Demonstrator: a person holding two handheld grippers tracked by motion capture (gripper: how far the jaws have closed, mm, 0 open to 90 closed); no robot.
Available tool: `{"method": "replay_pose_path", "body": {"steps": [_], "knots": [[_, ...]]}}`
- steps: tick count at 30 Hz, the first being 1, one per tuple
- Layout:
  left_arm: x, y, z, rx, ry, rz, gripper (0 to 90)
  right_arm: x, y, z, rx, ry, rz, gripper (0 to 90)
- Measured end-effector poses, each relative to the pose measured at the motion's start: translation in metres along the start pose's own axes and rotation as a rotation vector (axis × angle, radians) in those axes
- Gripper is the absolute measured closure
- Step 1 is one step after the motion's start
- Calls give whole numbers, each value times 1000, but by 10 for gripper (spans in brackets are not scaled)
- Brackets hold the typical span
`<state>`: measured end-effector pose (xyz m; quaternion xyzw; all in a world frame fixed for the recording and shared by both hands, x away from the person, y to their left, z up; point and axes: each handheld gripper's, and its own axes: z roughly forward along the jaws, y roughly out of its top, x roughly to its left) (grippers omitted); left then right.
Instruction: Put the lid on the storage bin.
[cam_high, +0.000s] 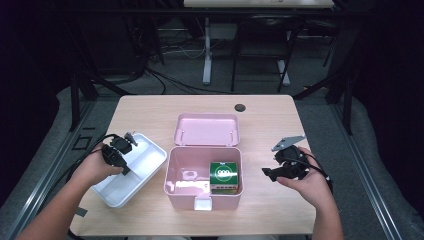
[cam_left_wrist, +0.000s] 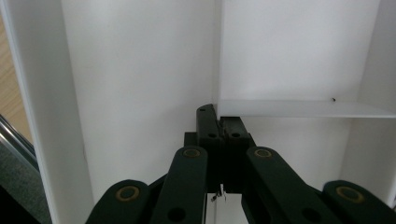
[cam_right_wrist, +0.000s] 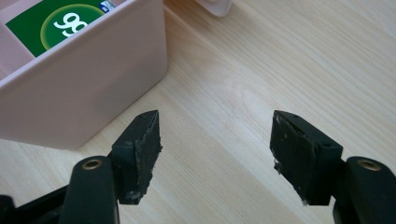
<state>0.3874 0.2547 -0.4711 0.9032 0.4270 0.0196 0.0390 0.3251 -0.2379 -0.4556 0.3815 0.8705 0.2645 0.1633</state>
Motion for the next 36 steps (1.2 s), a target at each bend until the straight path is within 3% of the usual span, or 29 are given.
{"method": "replay_pose_path", "body": {"steps": [8,19,36], "knots": [[-8,1,-21,-7,20,46,893,0,0,0,-1,1,2,333],[-12,4,-54,-27,39,69,892,0,0,1,0,0,2,333],[-23,10,-84,-40,59,123,892,0,0,2,-1,-2,1,333]]}}
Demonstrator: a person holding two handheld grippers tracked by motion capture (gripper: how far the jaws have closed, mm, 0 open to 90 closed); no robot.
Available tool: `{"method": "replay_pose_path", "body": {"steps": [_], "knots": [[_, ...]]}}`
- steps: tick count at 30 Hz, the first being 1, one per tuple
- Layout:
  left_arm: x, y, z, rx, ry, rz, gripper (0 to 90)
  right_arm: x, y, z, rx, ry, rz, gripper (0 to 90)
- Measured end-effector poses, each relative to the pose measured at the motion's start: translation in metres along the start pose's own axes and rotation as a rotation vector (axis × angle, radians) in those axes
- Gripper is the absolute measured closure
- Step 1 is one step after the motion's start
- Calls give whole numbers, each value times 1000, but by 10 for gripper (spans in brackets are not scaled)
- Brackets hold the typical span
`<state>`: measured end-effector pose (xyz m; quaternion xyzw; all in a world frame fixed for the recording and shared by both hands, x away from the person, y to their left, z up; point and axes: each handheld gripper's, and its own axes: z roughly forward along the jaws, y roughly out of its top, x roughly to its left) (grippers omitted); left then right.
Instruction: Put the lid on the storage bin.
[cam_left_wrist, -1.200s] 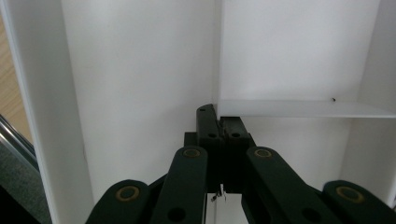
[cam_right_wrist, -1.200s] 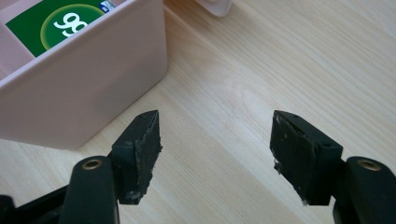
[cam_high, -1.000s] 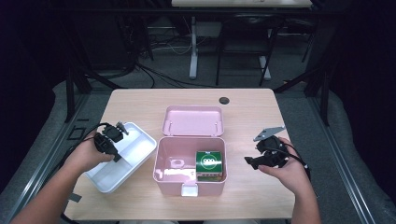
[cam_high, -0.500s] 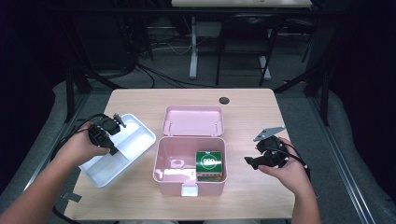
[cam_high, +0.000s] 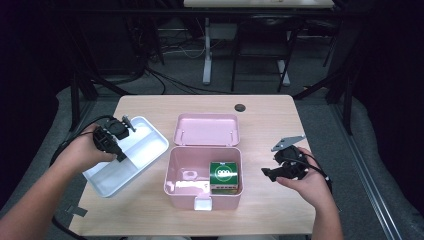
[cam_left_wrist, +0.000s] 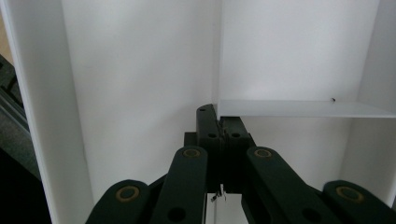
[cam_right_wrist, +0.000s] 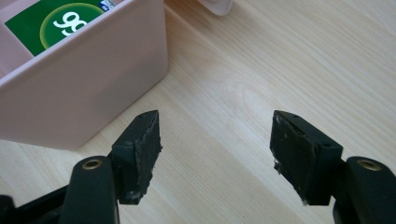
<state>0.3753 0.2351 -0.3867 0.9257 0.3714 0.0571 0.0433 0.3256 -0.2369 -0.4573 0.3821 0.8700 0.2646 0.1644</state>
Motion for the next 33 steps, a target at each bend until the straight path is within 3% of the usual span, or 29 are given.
{"method": "replay_pose_path", "body": {"steps": [5,12,19,33], "knots": [[-2,3,-2,-4,-3,25,892,0,0,0,-1,-1,-1,333],[-7,10,-9,-38,25,87,889,0,0,1,0,0,0,333],[-16,21,-14,-41,38,160,889,-1,0,1,2,0,-3,333],[-48,53,-19,-49,25,352,891,-2,-1,2,1,-1,3,333]]}}
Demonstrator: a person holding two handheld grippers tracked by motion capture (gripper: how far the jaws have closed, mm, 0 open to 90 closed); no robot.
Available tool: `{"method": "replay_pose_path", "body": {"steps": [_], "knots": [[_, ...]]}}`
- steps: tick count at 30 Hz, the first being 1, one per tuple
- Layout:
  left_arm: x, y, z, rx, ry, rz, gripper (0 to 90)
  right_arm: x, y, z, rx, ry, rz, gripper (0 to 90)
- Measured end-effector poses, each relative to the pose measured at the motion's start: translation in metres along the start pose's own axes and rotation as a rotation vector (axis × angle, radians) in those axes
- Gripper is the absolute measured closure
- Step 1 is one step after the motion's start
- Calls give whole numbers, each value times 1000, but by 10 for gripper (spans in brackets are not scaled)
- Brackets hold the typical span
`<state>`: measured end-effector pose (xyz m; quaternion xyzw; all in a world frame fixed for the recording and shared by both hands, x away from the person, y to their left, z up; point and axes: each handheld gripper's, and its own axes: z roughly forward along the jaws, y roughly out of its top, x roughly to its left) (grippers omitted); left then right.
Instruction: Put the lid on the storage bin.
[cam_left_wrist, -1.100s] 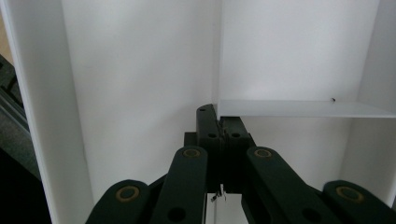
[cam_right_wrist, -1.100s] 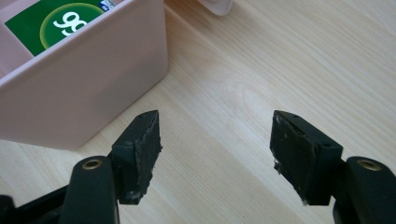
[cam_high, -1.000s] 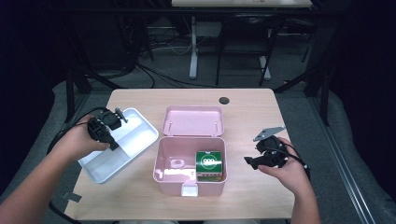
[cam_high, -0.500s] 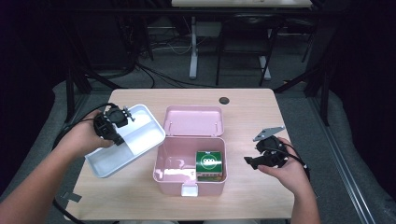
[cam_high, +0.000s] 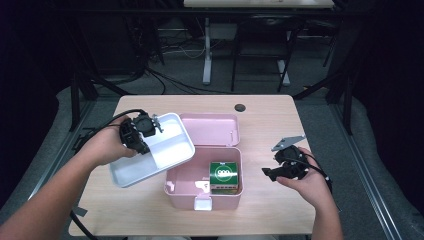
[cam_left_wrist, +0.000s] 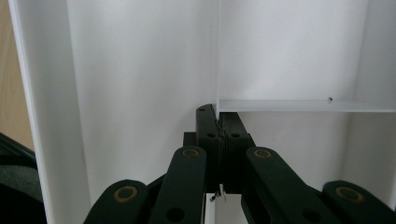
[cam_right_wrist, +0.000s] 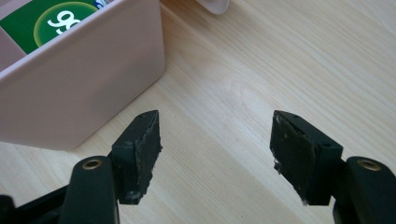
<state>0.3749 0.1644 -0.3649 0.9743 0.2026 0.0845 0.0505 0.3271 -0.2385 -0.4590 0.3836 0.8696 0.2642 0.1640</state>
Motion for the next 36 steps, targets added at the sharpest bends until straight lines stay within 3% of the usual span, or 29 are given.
{"method": "replay_pose_path", "body": {"steps": [13,21,36], "knots": [[-23,41,3,-9,-28,134,892,-1,-1,-1,-2,-4,7,333],[-41,73,12,-20,-49,230,892,-3,-2,-1,-5,-3,13,333],[-56,101,24,-24,-68,307,893,-4,-3,-2,-12,0,19,333]]}}
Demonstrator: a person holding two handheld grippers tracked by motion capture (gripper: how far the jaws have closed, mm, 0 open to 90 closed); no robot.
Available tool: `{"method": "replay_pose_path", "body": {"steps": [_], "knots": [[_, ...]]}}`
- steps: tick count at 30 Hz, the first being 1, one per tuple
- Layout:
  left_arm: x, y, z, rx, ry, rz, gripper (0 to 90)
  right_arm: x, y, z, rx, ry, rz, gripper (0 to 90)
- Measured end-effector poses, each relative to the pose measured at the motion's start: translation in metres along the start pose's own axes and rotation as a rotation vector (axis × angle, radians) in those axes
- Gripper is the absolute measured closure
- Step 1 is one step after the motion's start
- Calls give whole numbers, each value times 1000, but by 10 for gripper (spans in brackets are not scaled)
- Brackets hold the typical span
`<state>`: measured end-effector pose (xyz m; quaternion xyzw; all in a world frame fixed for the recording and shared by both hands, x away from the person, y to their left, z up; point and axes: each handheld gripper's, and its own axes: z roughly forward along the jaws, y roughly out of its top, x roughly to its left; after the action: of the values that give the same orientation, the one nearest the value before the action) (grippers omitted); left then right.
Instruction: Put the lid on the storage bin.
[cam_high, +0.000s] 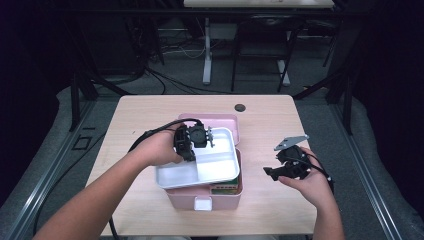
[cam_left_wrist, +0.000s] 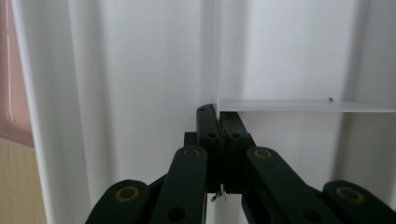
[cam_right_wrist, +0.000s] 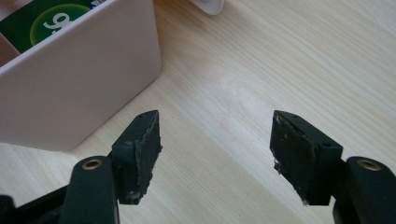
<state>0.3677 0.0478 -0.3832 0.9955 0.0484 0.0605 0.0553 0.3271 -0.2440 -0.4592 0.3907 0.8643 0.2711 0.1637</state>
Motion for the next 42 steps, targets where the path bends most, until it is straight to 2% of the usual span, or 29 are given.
{"method": "replay_pose_path", "body": {"steps": [9,13,19,31,34,38,39,42], "knots": [[-3,8,8,-6,-11,26,893,0,0,0,0,1,2,333],[-3,9,11,5,-9,39,893,-1,0,0,3,1,1,333],[-5,11,17,-10,-23,55,893,-1,-1,0,2,-1,2,333],[-11,13,27,-10,-35,93,893,0,0,2,3,-1,0,333],[-12,13,32,4,-29,110,892,-1,0,2,5,-3,0,333],[-12,12,38,-5,-36,112,892,-1,-1,2,5,-1,2,333],[-12,13,38,0,-34,114,892,-2,0,1,17,0,0,333],[-13,15,41,13,-31,120,892,-2,-1,3,5,3,2,333]]}}
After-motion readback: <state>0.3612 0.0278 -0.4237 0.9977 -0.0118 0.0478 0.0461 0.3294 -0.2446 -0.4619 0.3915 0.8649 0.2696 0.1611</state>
